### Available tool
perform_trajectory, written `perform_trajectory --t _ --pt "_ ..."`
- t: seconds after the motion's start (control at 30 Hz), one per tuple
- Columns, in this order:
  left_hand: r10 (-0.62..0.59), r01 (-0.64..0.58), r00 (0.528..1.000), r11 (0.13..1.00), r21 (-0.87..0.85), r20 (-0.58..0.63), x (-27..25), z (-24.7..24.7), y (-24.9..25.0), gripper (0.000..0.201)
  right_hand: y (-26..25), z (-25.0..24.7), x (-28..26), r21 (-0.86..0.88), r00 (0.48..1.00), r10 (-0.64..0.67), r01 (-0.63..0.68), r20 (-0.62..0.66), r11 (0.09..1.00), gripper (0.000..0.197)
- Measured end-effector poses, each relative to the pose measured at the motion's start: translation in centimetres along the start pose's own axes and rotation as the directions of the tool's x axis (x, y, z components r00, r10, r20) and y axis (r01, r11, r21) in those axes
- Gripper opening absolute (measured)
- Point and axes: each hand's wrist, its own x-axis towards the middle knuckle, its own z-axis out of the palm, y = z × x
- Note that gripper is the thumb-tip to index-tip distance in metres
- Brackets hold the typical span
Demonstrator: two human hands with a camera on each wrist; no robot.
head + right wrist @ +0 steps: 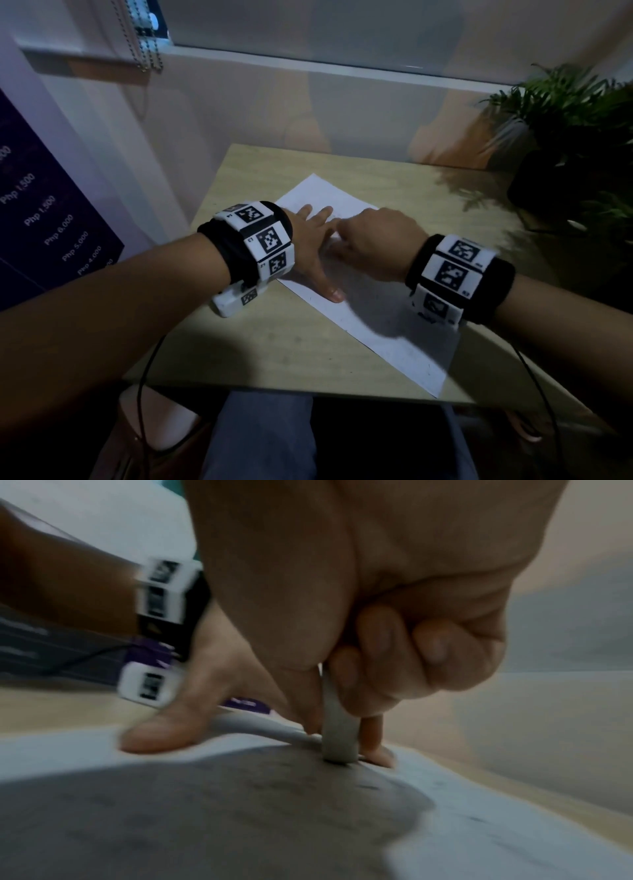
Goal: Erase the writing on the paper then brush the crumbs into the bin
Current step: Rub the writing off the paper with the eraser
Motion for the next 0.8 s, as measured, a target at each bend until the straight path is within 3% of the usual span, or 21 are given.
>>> perform_trajectory --t 0.1,0.27,0.37,0.43,0.53,0.63,0.8 --pt "0.008 -0.008 1.000 1.000 -0.017 0.012 0.1 0.0 -0.1 0.141 0.3 -0.2 -0.1 0.146 0.994 -0.036 0.022 0.100 0.989 0.035" --pt "-0.005 0.005 1.000 1.000 0.013 -0.001 0.3 0.7 -0.5 0.145 2.8 0.3 1.6 -0.039 0.991 0.136 -0.136 -0.005 0.990 0.044" --pt "-0.001 0.001 1.000 1.000 0.018 -0.014 0.2 0.4 -0.3 0.142 0.9 0.7 0.0 -0.044 0.999 0.025 -0.027 -0.041 0.999 0.032" --pt "0.005 -0.005 1.000 1.000 0.008 -0.003 0.3 0.3 -0.2 0.142 0.5 1.0 -0.7 0.045 0.999 -0.033 0.033 -0.004 0.998 0.035" --pt "0.012 -0.013 1.000 1.000 0.023 0.026 0.4 0.4 -0.7 0.146 2.1 0.9 0.0 0.058 1.000 0.019 -0.020 0.002 0.998 0.043" --pt "0.017 -0.017 0.999 1.000 0.003 0.042 0.3 0.4 -1.2 0.149 3.3 1.1 0.3 0.039 0.994 0.104 -0.102 -0.045 0.994 0.036" --pt "-0.025 0.025 0.999 1.000 0.013 0.044 -0.3 0.0 -1.0 0.148 2.5 1.4 -0.3 0.255 0.998 0.012 -0.030 0.069 0.967 0.023"
